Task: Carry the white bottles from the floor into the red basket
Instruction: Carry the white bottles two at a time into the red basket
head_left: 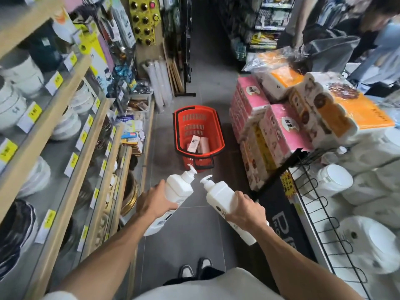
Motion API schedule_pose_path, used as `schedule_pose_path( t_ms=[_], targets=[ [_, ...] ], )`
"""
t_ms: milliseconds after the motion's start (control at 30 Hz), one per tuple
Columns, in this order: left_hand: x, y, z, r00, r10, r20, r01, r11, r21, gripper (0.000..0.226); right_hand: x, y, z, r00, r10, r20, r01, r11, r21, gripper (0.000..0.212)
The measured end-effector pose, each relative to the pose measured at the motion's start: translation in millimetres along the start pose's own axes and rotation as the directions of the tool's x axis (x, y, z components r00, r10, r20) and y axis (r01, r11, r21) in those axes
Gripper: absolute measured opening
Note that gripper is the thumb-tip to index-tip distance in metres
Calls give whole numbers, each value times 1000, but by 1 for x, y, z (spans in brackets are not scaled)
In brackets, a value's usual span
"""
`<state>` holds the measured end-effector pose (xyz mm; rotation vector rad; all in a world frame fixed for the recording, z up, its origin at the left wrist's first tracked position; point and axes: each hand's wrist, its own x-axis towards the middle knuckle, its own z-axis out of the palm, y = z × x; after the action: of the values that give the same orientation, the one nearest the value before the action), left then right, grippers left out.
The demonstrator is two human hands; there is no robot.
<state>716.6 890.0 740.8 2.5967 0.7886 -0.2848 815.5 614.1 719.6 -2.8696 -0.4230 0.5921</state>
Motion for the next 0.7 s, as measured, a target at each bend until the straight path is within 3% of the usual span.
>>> schedule_pose_path(
  t_ms=[333, 700],
  targets=[
    [86, 19, -14, 999, -37, 26, 37, 999, -8, 70, 94, -25, -21, 1000, -23, 7, 23, 1000, -14, 59],
    [180, 33, -53, 991, -132, -13, 132, 990, 41, 75, 212, -42, -72, 998, -63, -15, 63, 998, 20, 68]
  ],
)
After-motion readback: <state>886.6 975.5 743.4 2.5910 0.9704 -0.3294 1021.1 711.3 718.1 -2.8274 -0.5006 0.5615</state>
